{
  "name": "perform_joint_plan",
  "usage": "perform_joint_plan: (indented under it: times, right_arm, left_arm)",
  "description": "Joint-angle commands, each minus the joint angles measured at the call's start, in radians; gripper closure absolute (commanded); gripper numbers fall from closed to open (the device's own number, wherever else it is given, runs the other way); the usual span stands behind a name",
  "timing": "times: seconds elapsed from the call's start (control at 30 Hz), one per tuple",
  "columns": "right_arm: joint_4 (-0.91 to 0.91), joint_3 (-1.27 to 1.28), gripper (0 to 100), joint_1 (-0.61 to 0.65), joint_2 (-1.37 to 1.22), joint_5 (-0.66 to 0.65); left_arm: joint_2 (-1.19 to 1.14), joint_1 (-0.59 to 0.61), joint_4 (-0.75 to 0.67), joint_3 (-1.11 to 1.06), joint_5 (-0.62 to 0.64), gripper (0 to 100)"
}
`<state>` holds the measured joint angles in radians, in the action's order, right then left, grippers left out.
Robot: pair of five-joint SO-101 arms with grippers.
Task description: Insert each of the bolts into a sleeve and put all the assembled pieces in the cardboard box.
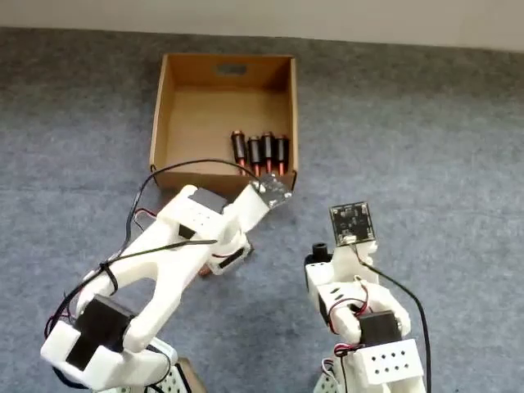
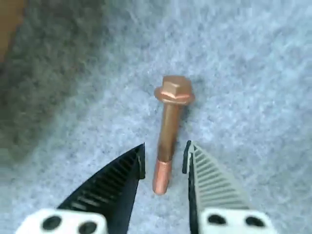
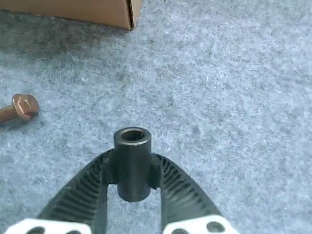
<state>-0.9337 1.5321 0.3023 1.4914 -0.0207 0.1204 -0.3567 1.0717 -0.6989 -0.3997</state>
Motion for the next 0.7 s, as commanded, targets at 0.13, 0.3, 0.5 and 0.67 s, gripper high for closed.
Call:
perform_joint_plan:
  times: [0.13, 0.3, 0.5, 0.67]
  right_arm:
    - [0.016, -0.007, 99.2, 0.004, 0.01, -0.002]
    - [0.016, -0.007, 99.2, 0.004, 0.01, -0.002]
    - [0.016, -0.007, 99.2, 0.004, 0.01, -0.002]
    - [0.019, -0.007, 99.2, 0.004, 0.012, -0.002]
  left_arm:
    - [-0.002, -0.01, -0.195, -0.025, 0.074, 86]
    - [-0.071, -0.012, -0.247, -0.022, 0.074, 86]
    - [-0.073, -0.012, -0.245, -0.022, 0.074, 94]
    - [-0.073, -0.012, -0.222, -0.027, 0.074, 99]
